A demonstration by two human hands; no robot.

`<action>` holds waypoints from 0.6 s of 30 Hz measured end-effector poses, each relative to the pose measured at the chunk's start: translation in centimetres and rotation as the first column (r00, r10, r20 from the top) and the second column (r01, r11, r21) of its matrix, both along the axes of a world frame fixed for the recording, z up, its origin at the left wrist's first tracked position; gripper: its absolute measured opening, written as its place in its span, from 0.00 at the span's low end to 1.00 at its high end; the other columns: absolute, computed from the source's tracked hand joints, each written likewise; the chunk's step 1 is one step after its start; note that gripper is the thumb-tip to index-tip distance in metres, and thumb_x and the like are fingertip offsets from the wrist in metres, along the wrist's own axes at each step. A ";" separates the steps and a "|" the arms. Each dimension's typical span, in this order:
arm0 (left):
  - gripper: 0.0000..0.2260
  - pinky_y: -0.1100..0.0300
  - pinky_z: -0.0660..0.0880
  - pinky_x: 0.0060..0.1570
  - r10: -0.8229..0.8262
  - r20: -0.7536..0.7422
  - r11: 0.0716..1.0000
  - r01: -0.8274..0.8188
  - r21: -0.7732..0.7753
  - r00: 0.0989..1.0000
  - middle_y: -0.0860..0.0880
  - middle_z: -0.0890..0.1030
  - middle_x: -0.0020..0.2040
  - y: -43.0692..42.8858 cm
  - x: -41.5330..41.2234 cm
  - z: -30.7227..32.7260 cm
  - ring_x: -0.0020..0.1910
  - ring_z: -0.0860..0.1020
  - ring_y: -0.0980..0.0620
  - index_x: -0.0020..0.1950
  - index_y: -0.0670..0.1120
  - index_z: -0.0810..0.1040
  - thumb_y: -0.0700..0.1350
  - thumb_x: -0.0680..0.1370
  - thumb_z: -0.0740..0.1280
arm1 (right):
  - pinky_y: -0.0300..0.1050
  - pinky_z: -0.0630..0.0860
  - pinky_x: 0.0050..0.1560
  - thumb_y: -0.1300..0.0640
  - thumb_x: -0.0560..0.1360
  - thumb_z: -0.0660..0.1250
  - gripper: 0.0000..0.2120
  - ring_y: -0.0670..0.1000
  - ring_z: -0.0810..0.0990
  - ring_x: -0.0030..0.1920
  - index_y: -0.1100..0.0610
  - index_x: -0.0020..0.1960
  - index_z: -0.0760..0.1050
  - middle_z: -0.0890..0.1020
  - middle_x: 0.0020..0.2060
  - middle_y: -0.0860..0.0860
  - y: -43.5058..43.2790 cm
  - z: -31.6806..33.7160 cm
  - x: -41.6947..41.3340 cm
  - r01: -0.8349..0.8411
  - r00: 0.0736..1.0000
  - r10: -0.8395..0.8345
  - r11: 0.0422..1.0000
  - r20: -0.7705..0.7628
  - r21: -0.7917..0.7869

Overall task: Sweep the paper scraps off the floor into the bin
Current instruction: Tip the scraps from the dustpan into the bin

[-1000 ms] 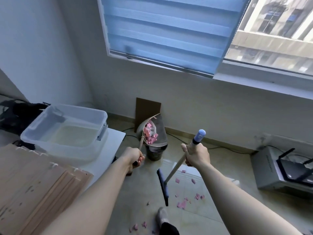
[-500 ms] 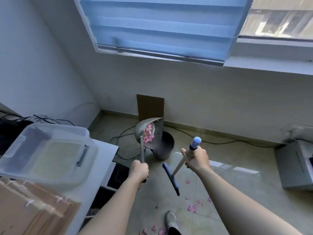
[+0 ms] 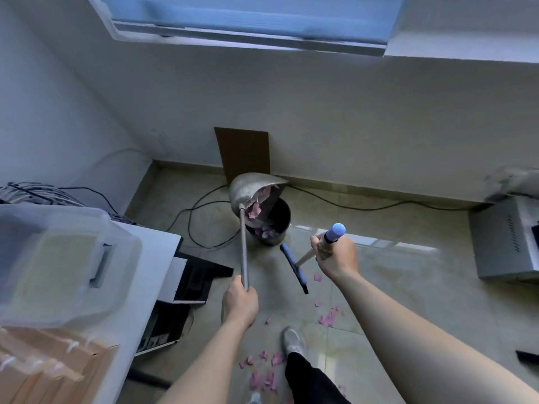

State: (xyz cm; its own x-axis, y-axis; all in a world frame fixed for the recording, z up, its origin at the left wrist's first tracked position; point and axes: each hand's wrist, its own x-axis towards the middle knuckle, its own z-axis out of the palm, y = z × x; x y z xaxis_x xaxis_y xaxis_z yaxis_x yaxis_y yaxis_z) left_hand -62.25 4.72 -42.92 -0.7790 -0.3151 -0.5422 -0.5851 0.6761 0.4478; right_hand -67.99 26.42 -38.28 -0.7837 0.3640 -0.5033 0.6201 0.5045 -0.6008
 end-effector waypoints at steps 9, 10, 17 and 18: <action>0.07 0.58 0.70 0.39 -0.055 -0.022 0.998 0.055 -0.022 0.998 0.49 0.80 0.46 -0.7 3.6 -1.5 0.42 0.76 0.48 0.54 0.49 0.75 0.44 0.78 0.61 | 0.48 0.64 0.35 0.51 0.76 0.61 0.16 0.59 0.71 0.34 0.58 0.34 0.65 0.74 0.31 0.56 0.2 -0.9 0.0 0.062 0.998 -0.062 0.998 0.003 -0.015; 0.08 0.58 0.69 0.39 -0.056 -0.032 0.998 0.055 -0.022 0.998 0.49 0.80 0.47 -0.8 4.0 -1.5 0.42 0.76 0.48 0.55 0.49 0.75 0.44 0.78 0.61 | 0.48 0.65 0.35 0.51 0.77 0.61 0.16 0.61 0.75 0.36 0.60 0.35 0.67 0.77 0.33 0.58 0.3 -0.9 0.0 0.059 0.998 -0.059 0.998 0.001 -0.002; 0.08 0.58 0.67 0.37 -0.031 -0.080 0.999 0.029 -0.027 0.996 0.49 0.79 0.45 -1.9 5.8 -0.8 0.40 0.74 0.48 0.57 0.50 0.75 0.44 0.78 0.61 | 0.39 0.63 0.24 0.48 0.78 0.60 0.17 0.58 0.79 0.33 0.61 0.40 0.74 0.83 0.38 0.59 -0.6 -0.5 1.0 0.033 0.999 -0.034 0.998 0.020 0.055; 0.08 0.58 0.67 0.37 -0.033 -0.087 0.999 0.031 -0.030 0.996 0.49 0.78 0.44 -2.0 5.9 -0.7 0.40 0.74 0.48 0.55 0.50 0.74 0.44 0.78 0.61 | 0.40 0.65 0.25 0.47 0.78 0.60 0.18 0.59 0.81 0.34 0.62 0.40 0.74 0.84 0.38 0.58 -0.7 -0.6 1.2 0.039 0.999 -0.041 0.998 0.022 0.054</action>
